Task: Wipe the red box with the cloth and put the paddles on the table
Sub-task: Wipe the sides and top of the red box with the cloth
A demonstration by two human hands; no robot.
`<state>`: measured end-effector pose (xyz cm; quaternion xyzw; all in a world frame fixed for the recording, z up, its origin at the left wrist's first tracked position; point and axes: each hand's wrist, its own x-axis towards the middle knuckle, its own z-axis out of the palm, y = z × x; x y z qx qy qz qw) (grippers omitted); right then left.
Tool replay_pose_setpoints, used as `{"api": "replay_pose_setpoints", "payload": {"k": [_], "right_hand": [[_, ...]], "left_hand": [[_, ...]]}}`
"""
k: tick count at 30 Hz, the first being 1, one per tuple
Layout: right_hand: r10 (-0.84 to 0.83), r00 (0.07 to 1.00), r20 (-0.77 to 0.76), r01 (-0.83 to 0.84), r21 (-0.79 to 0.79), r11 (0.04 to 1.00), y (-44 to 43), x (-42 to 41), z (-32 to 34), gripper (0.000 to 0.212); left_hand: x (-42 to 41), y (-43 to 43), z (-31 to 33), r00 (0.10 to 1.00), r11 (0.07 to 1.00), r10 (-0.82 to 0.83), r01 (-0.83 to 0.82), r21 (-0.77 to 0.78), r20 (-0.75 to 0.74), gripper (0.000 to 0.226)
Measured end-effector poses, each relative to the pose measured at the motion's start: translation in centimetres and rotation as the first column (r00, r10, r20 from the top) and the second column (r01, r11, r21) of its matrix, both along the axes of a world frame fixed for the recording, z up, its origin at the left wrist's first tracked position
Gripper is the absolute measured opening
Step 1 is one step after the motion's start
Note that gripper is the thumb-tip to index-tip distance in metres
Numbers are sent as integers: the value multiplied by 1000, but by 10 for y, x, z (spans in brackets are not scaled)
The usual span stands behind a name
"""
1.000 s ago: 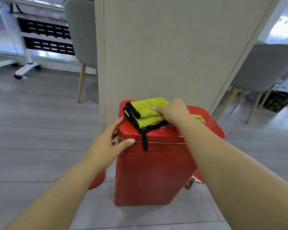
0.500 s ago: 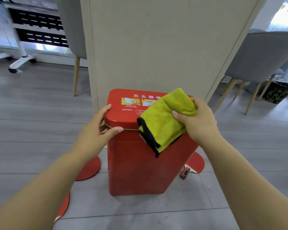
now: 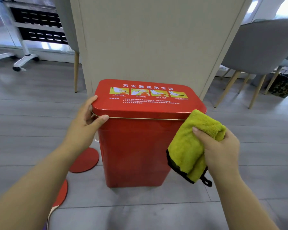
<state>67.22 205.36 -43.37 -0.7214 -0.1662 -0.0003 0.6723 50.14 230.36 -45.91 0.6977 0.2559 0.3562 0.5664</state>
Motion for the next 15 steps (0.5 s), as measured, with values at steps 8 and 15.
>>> {"api": "replay_pose_setpoints", "payload": {"k": [8, 15], "right_hand": [[-287, 896, 339, 289, 47, 956, 10, 9, -7, 29], [-52, 784, 619, 227, -206, 952, 42, 17, -33, 51]], "left_hand": [[-3, -1, 3, 1000, 1000, -2, 2, -17, 9, 59], [-6, 5, 5, 999, 1000, -12, 13, 15, -42, 56]]}}
